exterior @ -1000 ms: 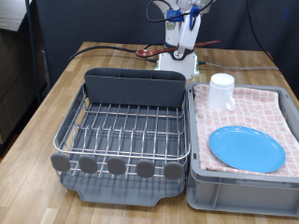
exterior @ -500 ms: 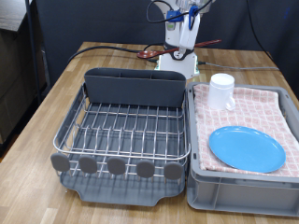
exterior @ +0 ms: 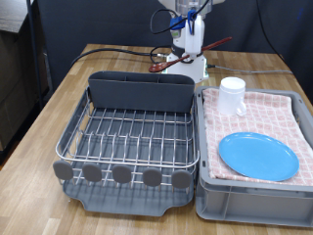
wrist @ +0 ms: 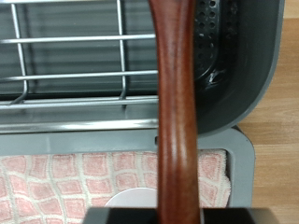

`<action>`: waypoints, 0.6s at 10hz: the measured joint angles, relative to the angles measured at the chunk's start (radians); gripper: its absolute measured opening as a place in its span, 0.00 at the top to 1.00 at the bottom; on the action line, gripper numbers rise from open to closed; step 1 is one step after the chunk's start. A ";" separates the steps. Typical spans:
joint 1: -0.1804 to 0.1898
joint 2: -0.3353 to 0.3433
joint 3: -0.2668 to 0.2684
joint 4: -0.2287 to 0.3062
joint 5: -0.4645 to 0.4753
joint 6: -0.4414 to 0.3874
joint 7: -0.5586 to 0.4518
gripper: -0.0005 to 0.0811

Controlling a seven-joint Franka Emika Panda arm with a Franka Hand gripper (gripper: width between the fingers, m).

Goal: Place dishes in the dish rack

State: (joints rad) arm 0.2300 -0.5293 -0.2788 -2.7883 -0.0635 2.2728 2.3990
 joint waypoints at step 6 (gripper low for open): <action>-0.001 0.017 -0.108 -0.041 0.020 0.040 -0.070 0.88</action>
State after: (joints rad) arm 0.2290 -0.5124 -0.3871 -2.8291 -0.0436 2.3125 2.3290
